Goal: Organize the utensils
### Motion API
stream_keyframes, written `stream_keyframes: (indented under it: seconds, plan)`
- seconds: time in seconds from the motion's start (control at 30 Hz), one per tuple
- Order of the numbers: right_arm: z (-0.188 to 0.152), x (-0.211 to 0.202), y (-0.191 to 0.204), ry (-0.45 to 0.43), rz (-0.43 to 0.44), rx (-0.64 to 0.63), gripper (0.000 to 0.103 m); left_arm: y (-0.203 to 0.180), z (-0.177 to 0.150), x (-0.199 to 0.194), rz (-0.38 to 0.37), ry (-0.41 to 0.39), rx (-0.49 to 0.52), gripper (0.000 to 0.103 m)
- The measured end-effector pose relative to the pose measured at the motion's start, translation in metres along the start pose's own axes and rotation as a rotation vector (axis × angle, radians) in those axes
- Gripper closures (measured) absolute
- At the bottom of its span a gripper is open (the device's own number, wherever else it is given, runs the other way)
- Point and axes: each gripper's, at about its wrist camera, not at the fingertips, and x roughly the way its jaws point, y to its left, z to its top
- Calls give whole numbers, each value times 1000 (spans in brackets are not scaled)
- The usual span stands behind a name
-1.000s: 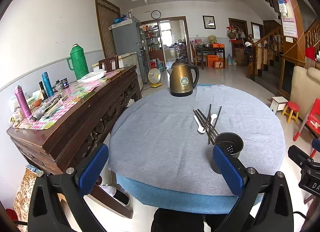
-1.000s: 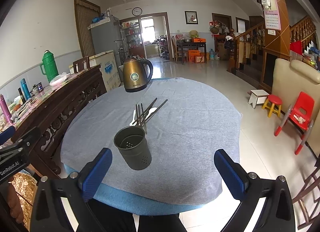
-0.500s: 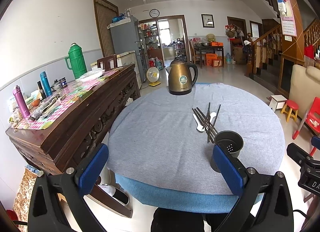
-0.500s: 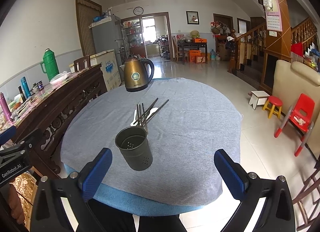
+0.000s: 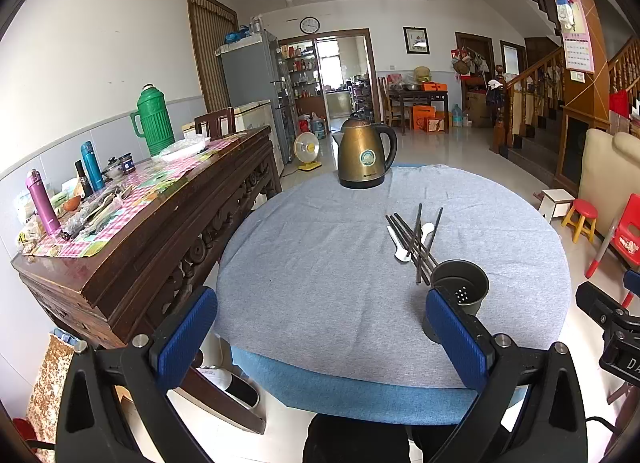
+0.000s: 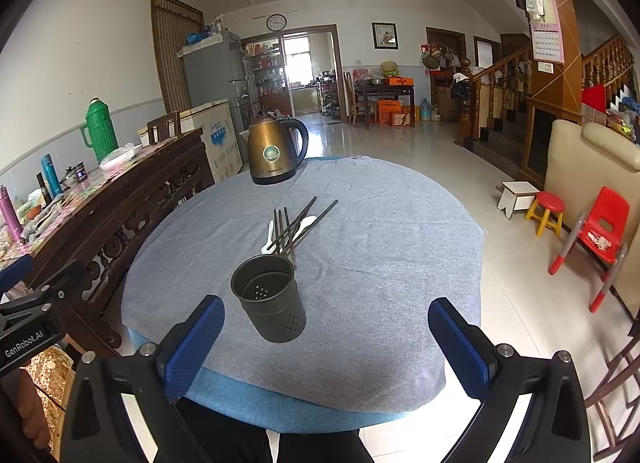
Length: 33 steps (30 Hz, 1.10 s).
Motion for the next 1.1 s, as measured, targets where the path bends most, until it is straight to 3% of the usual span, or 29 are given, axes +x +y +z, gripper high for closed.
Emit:
stream_keyframes:
  seconds: [1.1]
  plan:
    - [2, 16, 6, 24, 3, -2, 0, 3, 0, 22, -14, 47, 0, 0]
